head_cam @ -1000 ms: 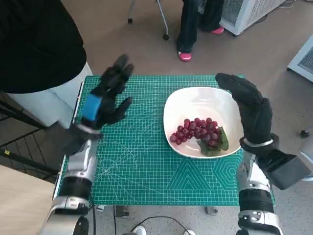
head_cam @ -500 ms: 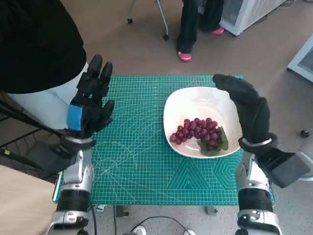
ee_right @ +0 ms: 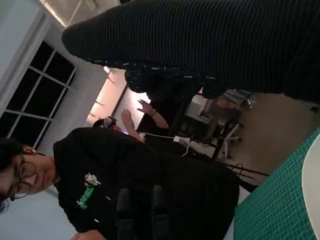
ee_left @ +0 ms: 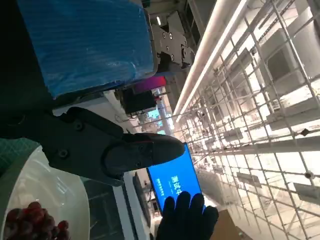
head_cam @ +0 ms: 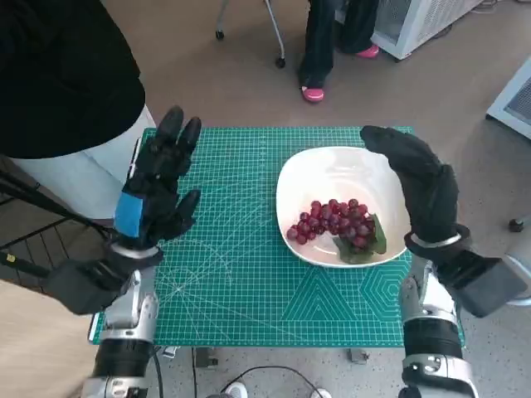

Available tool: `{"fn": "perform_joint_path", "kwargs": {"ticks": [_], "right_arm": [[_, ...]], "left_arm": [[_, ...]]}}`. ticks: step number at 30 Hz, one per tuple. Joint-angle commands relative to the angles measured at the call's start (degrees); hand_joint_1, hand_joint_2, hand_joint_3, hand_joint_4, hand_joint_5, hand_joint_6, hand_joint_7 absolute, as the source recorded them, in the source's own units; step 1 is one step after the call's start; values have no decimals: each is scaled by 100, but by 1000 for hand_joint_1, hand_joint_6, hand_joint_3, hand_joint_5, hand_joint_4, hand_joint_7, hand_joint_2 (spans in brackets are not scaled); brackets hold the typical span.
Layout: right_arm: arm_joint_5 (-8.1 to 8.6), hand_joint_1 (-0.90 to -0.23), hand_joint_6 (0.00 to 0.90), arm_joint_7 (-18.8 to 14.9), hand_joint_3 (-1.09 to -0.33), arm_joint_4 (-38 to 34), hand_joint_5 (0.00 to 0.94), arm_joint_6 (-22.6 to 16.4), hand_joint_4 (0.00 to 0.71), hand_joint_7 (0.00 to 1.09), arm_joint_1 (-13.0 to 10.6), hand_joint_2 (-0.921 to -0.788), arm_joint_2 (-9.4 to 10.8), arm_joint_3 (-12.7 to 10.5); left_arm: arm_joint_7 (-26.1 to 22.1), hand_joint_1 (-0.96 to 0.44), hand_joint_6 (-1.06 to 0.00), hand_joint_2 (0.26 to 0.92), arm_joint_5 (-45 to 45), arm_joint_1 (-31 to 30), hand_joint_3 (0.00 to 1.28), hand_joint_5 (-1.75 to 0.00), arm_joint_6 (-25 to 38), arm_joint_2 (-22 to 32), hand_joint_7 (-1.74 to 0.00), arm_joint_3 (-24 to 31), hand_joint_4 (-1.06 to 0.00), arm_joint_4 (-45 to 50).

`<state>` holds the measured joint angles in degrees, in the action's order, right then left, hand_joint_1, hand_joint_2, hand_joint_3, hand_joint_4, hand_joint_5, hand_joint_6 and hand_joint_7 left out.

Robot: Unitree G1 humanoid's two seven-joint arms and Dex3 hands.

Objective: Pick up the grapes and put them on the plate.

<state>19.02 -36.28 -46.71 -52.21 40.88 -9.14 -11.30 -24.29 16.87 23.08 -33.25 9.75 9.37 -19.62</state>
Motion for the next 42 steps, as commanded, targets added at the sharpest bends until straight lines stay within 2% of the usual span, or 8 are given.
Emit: {"fn": "perform_joint_path", "kwargs": {"ticks": [1,15,30,42], "right_arm": [[-1,-489,339,-59,-512,-113,0,38,352,5,3,-921,-59,-20],[-91,-497,338,-2,-511,-163,0,-62,352,4,36,-921,-111,-4],[-72,-499,337,-12,-515,-168,0,-33,351,3,54,-921,-116,10],[-75,-501,337,-17,-516,-162,0,-27,351,2,60,-921,-120,16]], "left_arm": [[-1,-534,-257,921,12,-113,464,-5,106,46,-36,4,-200,188],[24,-501,-259,921,96,-229,458,-6,102,-41,-40,41,-207,234],[377,-185,-265,921,-247,-317,382,-27,-160,-115,-46,50,-272,200],[565,-127,-266,921,-456,-370,372,-28,-166,-88,-47,8,-297,276]]}}
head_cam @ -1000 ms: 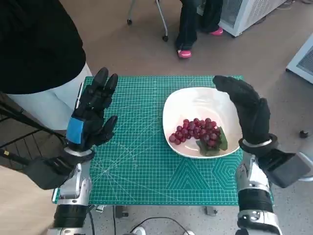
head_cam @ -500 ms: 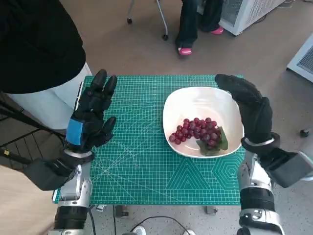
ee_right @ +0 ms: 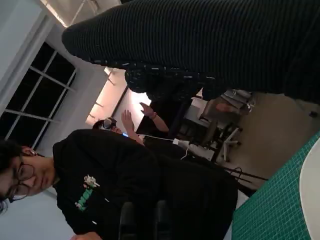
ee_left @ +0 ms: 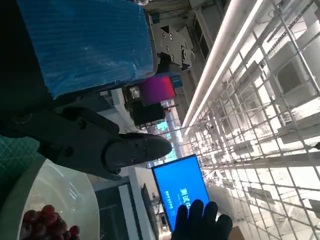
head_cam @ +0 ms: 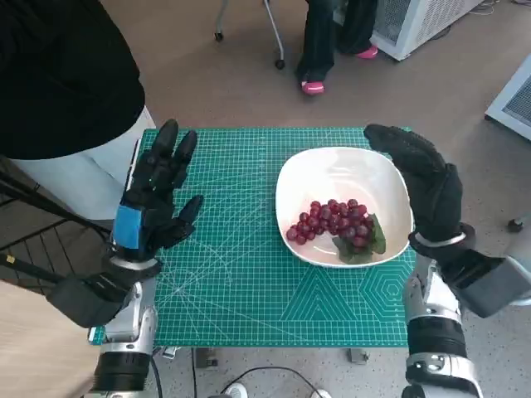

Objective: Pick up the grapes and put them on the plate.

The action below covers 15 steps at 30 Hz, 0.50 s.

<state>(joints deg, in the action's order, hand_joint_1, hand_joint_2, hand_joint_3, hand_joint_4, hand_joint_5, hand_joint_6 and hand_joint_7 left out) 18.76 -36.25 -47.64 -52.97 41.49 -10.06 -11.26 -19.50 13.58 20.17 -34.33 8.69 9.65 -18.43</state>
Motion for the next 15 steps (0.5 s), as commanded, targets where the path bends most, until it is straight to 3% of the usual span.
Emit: {"fn": "perform_joint_path", "kwargs": {"ticks": [1,15], "right_arm": [[-48,-501,337,-23,-516,-66,0,55,351,2,0,-921,-28,14],[-26,-496,336,-65,-519,-58,0,88,349,1,9,-921,-58,22]], "left_arm": [[108,-124,-265,921,-160,-91,371,-29,-55,25,-46,-25,-302,173],[206,-87,-279,921,-287,-172,381,-28,-75,29,-53,-40,-331,227]]}}
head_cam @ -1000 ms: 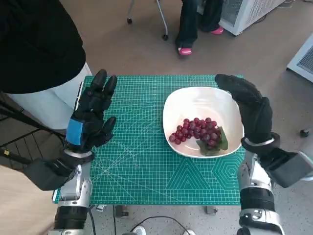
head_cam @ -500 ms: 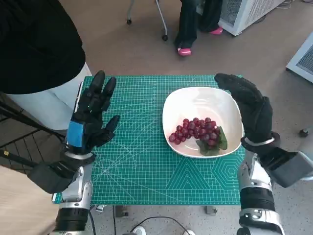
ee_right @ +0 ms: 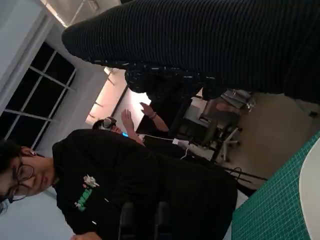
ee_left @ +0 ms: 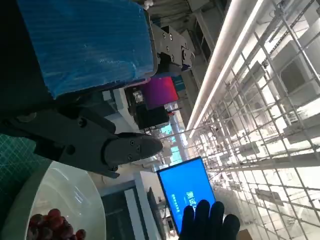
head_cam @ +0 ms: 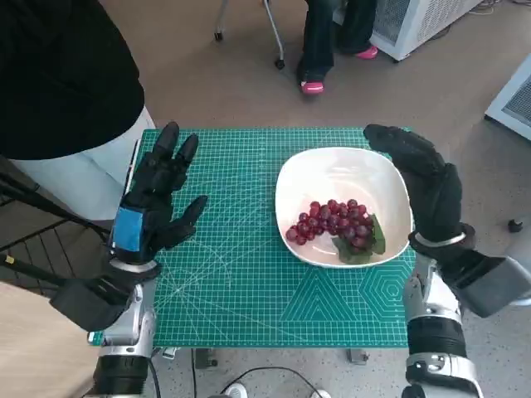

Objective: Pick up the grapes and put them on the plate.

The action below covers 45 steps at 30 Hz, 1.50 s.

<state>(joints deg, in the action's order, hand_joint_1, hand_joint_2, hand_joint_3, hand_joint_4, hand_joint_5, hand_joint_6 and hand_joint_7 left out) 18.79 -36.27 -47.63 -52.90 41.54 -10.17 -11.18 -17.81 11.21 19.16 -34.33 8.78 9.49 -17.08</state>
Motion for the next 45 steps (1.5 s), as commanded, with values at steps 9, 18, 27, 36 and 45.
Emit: {"fn": "perform_joint_path", "kwargs": {"ticks": [9,18,27,36,45], "right_arm": [[-82,-495,337,-26,-519,-46,0,40,350,1,-19,-921,-48,35],[-69,-494,336,-66,-520,-76,0,36,349,1,-11,-921,-64,32],[-56,-486,336,-95,-522,-81,0,43,348,1,-24,-921,-62,37],[-52,-482,336,-108,-521,-143,1,56,349,1,11,-921,-47,27],[-69,-476,336,-83,-521,-156,1,46,349,1,27,-921,-36,32]], "left_arm": [[39,-86,-288,921,-60,-125,382,-23,-98,23,-56,-47,-336,101],[14,-100,-295,921,-18,-194,380,-19,-78,8,-59,-69,-341,165],[0,-103,-309,921,24,-262,382,-17,-47,12,-66,-88,-347,210],[-36,-111,-316,921,87,-298,381,-17,-19,15,-71,-86,-356,239],[-66,-125,-320,921,126,-318,376,-14,-7,17,-73,-72,-360,264]]}}
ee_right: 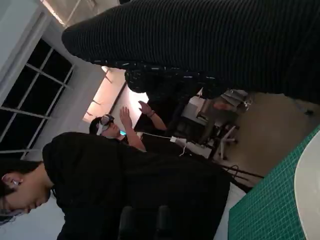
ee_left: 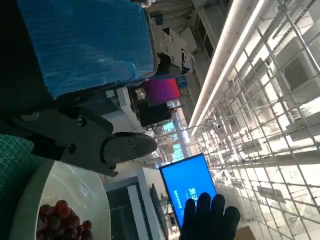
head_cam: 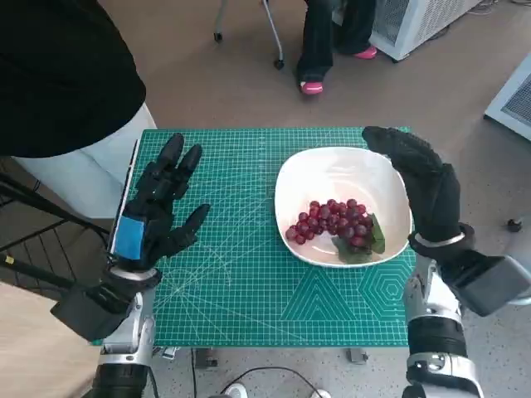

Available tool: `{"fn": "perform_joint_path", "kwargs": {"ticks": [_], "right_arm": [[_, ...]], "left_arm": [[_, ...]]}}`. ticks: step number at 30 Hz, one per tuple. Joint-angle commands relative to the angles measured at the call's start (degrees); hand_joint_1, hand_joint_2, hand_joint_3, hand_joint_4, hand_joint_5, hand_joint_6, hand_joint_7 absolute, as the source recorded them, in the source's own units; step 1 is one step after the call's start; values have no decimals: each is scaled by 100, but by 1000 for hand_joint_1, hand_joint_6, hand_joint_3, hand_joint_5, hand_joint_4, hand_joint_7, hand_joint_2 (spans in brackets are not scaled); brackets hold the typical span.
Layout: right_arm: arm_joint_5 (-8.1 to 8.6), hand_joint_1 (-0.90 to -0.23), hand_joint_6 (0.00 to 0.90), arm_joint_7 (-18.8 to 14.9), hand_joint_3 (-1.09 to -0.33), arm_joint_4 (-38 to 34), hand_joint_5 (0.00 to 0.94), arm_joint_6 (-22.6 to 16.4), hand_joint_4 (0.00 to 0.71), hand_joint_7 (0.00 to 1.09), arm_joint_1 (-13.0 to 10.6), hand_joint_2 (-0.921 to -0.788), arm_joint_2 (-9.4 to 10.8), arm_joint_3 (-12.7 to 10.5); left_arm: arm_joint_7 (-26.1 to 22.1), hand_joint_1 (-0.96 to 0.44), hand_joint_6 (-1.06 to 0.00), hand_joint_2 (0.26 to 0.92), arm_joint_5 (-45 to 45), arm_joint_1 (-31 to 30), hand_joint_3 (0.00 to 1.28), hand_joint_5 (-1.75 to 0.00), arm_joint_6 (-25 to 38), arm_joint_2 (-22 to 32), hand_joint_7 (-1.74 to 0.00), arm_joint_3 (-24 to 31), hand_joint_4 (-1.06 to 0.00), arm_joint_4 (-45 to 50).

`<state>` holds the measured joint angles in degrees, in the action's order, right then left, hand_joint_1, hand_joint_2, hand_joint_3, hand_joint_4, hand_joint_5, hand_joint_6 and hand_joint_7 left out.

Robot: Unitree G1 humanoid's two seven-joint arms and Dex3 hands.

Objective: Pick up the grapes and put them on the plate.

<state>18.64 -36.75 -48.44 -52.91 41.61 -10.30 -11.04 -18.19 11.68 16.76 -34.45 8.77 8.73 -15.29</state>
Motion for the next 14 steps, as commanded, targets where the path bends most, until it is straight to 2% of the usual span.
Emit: {"fn": "perform_joint_path", "kwargs": {"ticks": [1,14], "right_arm": [[-54,-475,336,-33,-521,-75,1,46,349,1,21,-921,-20,18],[-35,-473,336,-49,-522,-106,0,44,349,1,34,-921,-16,9]], "left_arm": [[-28,-127,-320,921,81,-83,375,-14,5,17,-74,3,-361,92],[-29,-143,-320,921,99,-142,367,-11,13,13,-75,-4,-364,158]]}}
